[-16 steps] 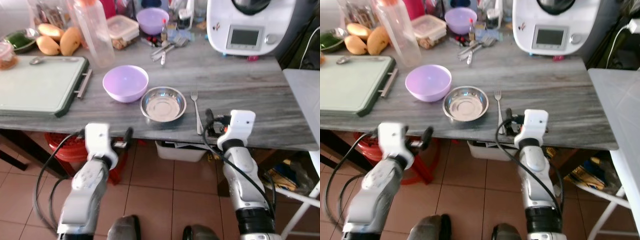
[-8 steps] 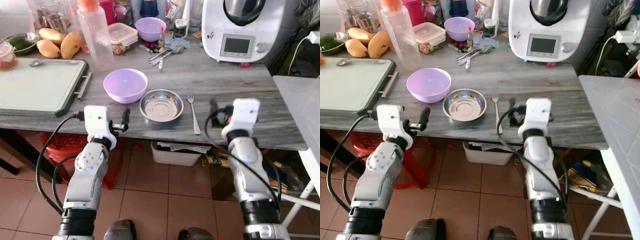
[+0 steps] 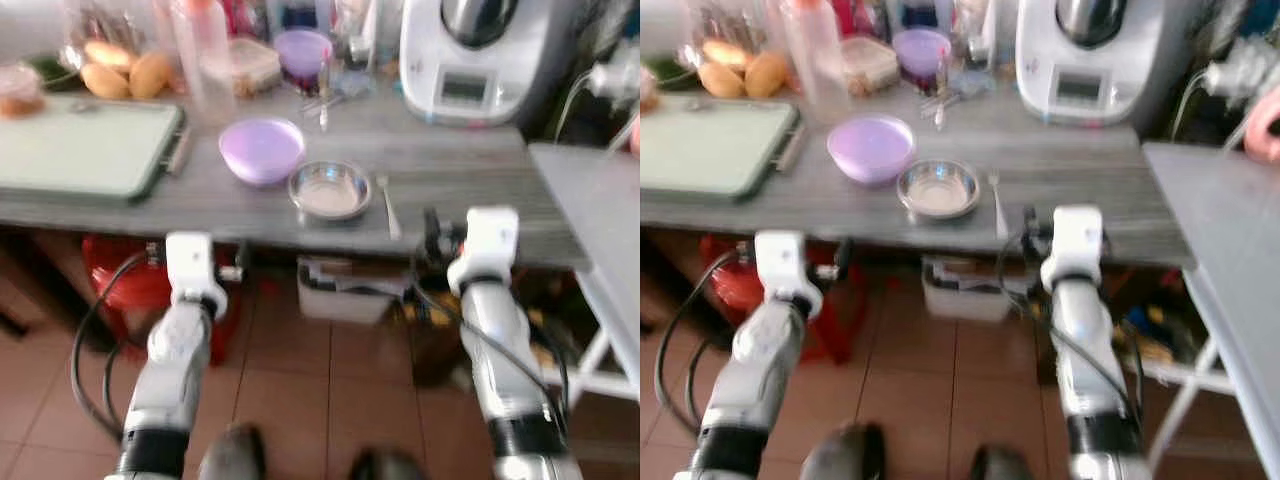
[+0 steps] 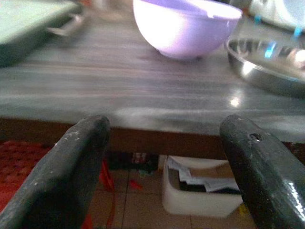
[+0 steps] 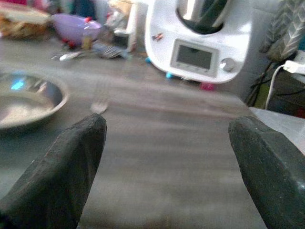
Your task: Setting the table
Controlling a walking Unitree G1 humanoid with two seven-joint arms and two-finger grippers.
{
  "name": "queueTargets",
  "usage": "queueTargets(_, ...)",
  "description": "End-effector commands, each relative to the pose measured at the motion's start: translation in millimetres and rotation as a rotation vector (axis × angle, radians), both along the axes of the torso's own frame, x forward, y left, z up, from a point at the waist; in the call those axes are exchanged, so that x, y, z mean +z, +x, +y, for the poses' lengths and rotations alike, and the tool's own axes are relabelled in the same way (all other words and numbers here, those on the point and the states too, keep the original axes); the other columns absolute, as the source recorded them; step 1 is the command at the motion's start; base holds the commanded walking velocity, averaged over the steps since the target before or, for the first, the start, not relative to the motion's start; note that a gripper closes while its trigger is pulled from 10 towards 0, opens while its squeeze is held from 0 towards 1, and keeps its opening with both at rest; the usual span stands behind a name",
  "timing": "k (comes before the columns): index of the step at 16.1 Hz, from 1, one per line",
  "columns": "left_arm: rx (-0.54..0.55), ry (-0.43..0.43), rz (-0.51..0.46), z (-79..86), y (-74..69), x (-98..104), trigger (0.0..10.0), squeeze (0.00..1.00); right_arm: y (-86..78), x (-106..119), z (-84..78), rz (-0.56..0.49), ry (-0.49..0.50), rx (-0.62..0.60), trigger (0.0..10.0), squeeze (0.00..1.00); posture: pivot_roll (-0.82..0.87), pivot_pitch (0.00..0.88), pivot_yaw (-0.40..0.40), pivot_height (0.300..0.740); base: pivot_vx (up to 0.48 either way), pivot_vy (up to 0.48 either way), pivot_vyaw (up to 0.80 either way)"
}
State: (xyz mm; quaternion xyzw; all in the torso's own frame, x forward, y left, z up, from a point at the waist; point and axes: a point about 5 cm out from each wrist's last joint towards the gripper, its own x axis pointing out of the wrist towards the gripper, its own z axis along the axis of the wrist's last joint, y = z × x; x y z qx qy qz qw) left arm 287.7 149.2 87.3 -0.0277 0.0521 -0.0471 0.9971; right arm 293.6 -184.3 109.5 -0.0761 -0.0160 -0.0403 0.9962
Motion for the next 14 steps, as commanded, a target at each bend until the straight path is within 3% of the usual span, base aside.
queueTargets(1,0.013,-0.004,0.022,2.7,-3.3,-7.8,10.0,0.00,1.4,-3.4,5.5,0.001,0.029,0.005,10.0,0.00,0.01,0.000,-0.013,0.740,-0.277,0.000,0.00)
queueTargets(5,0.003,0.003,0.029,5.3,-4.0,-12.9,10.0,0.00,-1.8,-11.1,7.2,0.038,0.126,-0.024,10.0,0.00,0.02,0.000,-0.007,0.740,-0.268,0.000,0.00)
queueTargets(9,0.016,-0.018,-0.028,-0.2,-0.9,-2.0,10.0,0.00,-2.4,5.3,9.4,-0.075,0.084,-0.042,10.0,0.00,0.01,0.000,-0.002,0.740,-0.247,0.000,0.00)
queueTargets(11,0.049,-0.027,-0.031,3.3,-2.9,-0.9,10.0,0.00,-12.9,5.4,14.5,-0.084,0.068,0.001,10.0,0.00,0.01,0.000,-0.004,0.740,-0.120,0.000,0.00)
queueTargets(14,0.051,-0.025,-0.044,5.9,-6.6,-0.2,10.0,0.00,-13.6,6.3,17.0,-0.087,0.070,0.032,10.0,0.00,0.00,0.000,-0.001,0.740,0.000,0.000,0.00)
